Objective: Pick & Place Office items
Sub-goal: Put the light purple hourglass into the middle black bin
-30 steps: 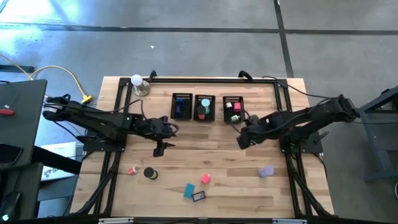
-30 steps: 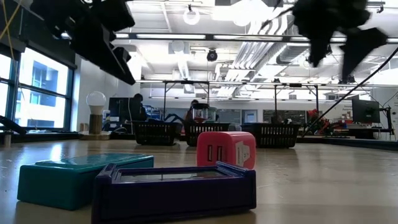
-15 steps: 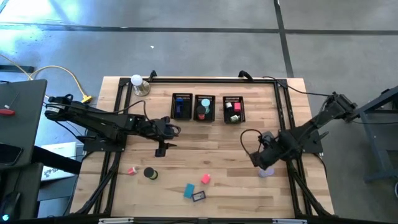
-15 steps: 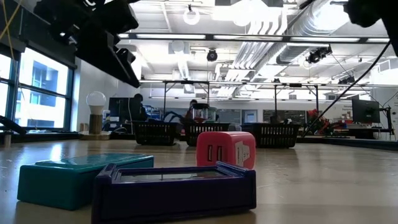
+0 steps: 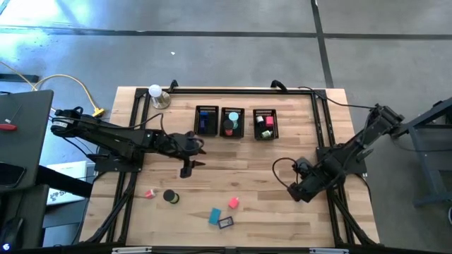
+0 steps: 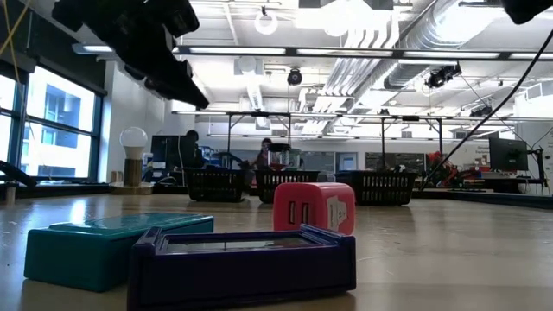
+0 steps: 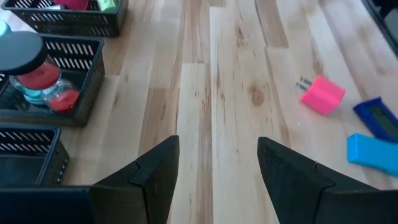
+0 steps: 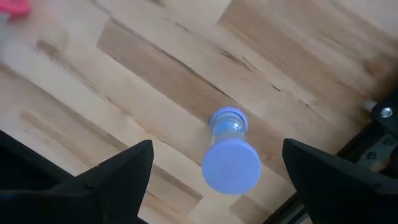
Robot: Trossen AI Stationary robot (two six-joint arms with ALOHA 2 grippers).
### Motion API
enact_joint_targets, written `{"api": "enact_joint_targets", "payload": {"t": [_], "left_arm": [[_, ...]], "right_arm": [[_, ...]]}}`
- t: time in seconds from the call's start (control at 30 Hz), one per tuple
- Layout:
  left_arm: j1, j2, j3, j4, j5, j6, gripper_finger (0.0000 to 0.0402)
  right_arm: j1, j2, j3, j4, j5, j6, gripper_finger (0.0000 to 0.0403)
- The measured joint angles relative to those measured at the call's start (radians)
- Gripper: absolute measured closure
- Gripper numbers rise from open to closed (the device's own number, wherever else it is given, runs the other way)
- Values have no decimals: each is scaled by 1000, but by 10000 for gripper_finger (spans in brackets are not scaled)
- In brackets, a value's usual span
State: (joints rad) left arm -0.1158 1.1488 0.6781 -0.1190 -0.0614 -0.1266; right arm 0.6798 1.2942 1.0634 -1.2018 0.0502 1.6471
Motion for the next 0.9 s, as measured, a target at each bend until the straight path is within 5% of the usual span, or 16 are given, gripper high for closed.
{"api": "enact_joint_targets", "payload": {"t": [0.4,0.9], "left_arm": [[0,0,0,44,0,-32,190],[0,0,0,53,0,-31,190]], "right_arm": [[21,21,0,106,51,1,57],[-22,22,0,29,24,71,57]]}}
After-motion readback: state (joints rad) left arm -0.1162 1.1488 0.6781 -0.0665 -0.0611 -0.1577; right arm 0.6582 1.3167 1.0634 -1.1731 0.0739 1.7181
